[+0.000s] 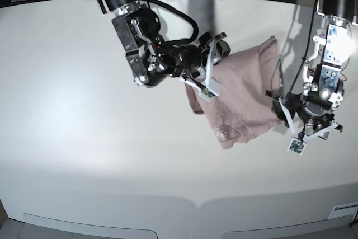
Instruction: Fold the T-shirt properly
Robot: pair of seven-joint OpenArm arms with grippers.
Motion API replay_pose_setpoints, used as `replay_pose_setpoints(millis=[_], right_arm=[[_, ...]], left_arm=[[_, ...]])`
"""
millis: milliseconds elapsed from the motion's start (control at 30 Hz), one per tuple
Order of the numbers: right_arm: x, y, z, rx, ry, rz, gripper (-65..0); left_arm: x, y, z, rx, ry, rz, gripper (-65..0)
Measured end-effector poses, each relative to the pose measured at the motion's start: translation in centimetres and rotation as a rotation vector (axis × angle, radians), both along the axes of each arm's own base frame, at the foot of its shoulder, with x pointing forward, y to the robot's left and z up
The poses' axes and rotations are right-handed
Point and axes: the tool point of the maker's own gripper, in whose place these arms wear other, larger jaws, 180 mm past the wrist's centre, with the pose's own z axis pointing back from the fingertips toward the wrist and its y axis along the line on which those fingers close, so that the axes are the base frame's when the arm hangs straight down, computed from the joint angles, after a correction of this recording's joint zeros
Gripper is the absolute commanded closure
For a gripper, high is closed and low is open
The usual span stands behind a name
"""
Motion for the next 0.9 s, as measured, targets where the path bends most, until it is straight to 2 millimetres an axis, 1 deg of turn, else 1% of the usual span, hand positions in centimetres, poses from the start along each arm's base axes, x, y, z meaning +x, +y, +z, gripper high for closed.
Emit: replay_pose_setpoints(millis=[167,267,333,467,533,633,733,800,900], right_arm=[[-0.8,2.2,0.7,0.030,-0.014,0.045,-19.5],[0.3,3.7,2.1,0.094,-0.055,0.018,-19.5],[1.6,4.2,2.6,0.085,-0.114,0.008,-19.4],[2.4,5.6,3.9,0.112,-0.151,0.006,-19.5],[3.2,5.8,4.7,0.126,-0.166,0.007,-19.5],[5.2,5.8,6.3,0.128,-0.219,0.011,-19.5],[8.1,5.3,8.2,0.133,-0.280,-0.017,-19.5],[9.9,4.5,9.3,0.138,-0.308,-0.053,-19.5],[12.9,2.7,11.0,0.153,-0.343,-0.134,-19.5]], left_arm=[[0.0,3.7,1.1,0.066,-0.028,0.079,-35.0],[-0.2,5.3,1.6,0.099,-0.028,0.110,-35.0],[-0.2,5.9,1.8,0.111,-0.028,0.117,-35.0],[-0.2,6.1,1.9,0.113,-0.033,0.126,-35.0],[-0.2,6.1,1.9,0.112,-0.033,0.126,-35.0],[0.0,6.5,2.4,0.100,-0.071,0.163,-35.0],[0.3,7.4,3.1,0.106,-0.096,0.202,-35.0],[0.4,7.8,3.5,0.107,-0.105,0.211,-35.0],[0.6,8.3,3.9,0.024,-0.116,0.248,-35.0]])
